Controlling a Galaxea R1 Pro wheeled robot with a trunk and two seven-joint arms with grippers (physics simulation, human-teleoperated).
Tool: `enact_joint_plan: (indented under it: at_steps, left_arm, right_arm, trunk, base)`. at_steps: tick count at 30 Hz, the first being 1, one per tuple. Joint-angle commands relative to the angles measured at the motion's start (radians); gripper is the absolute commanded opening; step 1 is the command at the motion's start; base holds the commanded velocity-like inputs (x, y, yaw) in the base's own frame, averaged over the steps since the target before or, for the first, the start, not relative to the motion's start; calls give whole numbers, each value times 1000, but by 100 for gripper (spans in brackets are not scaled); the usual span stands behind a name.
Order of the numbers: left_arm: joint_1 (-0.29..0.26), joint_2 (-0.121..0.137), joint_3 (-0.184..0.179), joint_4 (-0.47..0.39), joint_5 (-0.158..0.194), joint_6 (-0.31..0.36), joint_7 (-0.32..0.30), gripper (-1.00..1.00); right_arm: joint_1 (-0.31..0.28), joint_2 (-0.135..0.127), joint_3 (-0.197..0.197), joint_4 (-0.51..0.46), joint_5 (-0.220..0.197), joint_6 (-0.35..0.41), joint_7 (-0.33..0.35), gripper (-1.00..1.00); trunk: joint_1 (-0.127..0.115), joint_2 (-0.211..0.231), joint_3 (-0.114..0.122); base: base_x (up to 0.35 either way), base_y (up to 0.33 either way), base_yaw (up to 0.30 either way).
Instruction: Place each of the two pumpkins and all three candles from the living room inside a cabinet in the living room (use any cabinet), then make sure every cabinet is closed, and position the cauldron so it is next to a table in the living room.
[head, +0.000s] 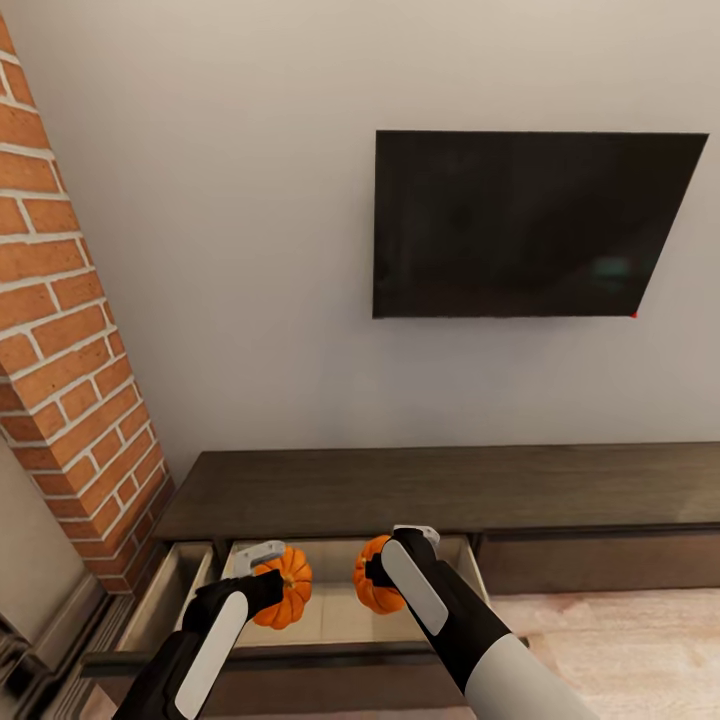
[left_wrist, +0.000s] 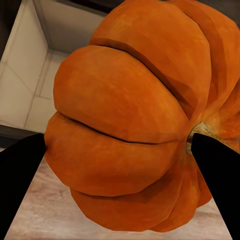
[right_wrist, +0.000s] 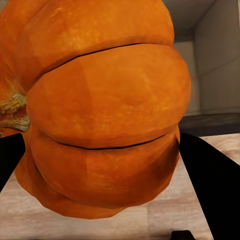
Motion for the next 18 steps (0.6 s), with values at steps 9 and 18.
enact_joint_plan:
  at_steps: [9, 18]
  left_arm:
    - [0, 2, 0, 0, 1, -1, -1, -100]
    - [0, 3, 1, 0, 0, -1, -1, -100]
  right_arm:
    - [-24, 0, 1, 62, 2, -2, -3, -100]
    - [-40, 0, 2, 120, 2, -4, -2, -100]
  trunk:
    - [12, -21, -9]
    - [12, -21, -9]
  base:
    - [0, 0, 0]
    - [67, 39, 0]
